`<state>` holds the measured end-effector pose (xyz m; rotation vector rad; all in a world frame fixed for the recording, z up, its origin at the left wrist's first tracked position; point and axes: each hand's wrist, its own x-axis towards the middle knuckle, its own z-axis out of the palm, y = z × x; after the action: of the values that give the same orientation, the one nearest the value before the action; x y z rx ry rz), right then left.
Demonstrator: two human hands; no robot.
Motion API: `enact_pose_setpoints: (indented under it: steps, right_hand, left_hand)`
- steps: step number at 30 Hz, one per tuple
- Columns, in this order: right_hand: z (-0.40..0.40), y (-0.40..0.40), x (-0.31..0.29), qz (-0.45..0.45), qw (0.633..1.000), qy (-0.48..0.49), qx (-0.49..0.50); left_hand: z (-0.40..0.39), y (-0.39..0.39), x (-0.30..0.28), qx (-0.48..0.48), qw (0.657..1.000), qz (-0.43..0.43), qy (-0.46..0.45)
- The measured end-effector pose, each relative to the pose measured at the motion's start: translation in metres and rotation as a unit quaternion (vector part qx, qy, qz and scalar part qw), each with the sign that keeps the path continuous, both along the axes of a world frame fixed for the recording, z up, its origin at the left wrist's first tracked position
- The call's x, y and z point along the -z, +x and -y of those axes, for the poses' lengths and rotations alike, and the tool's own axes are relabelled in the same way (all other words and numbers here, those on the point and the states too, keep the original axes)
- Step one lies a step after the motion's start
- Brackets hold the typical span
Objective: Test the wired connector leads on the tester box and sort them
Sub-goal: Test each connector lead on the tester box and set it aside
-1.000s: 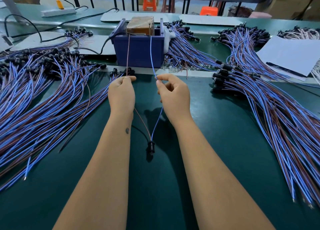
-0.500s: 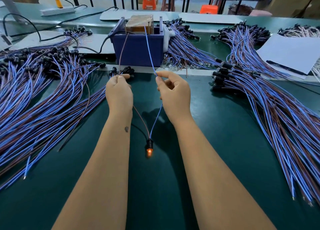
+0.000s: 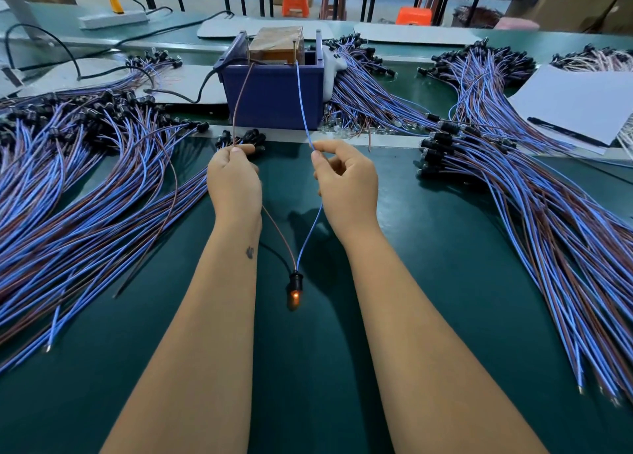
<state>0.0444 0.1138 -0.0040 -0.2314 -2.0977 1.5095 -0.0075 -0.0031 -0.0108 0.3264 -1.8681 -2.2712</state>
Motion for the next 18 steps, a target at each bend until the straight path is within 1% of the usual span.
enact_pose_setpoints:
  steps: [6,10,11,14,15,18]
  right_hand:
    - [0.0,0.001,0.0,0.0,1.0,0.005,-0.006]
    - [0.001,0.002,-0.001,-0.013,1.0,0.005,-0.003]
    - [0.001,0.002,-0.001,-0.022,1.0,0.004,0.001]
    - [0.002,0.001,-0.001,-0.039,0.999,0.006,0.002]
    - [0.003,0.0,0.0,-0.038,0.999,0.013,-0.005]
    - [0.005,-0.001,0.003,-0.021,0.999,0.03,-0.034]
  left_hand:
    - [0.001,0.001,-0.001,0.003,1.0,0.0,0.0]
    - [0.001,0.005,-0.003,0.01,1.0,0.006,-0.015]
    - [0.001,0.006,-0.005,0.017,0.999,0.005,-0.027]
    - [-0.003,0.009,-0.007,0.055,0.993,-0.01,-0.105]
    - [-0.005,0.011,-0.008,0.073,0.991,-0.017,-0.11]
    - [-0.014,0.018,-0.012,0.141,0.989,-0.031,-0.037]
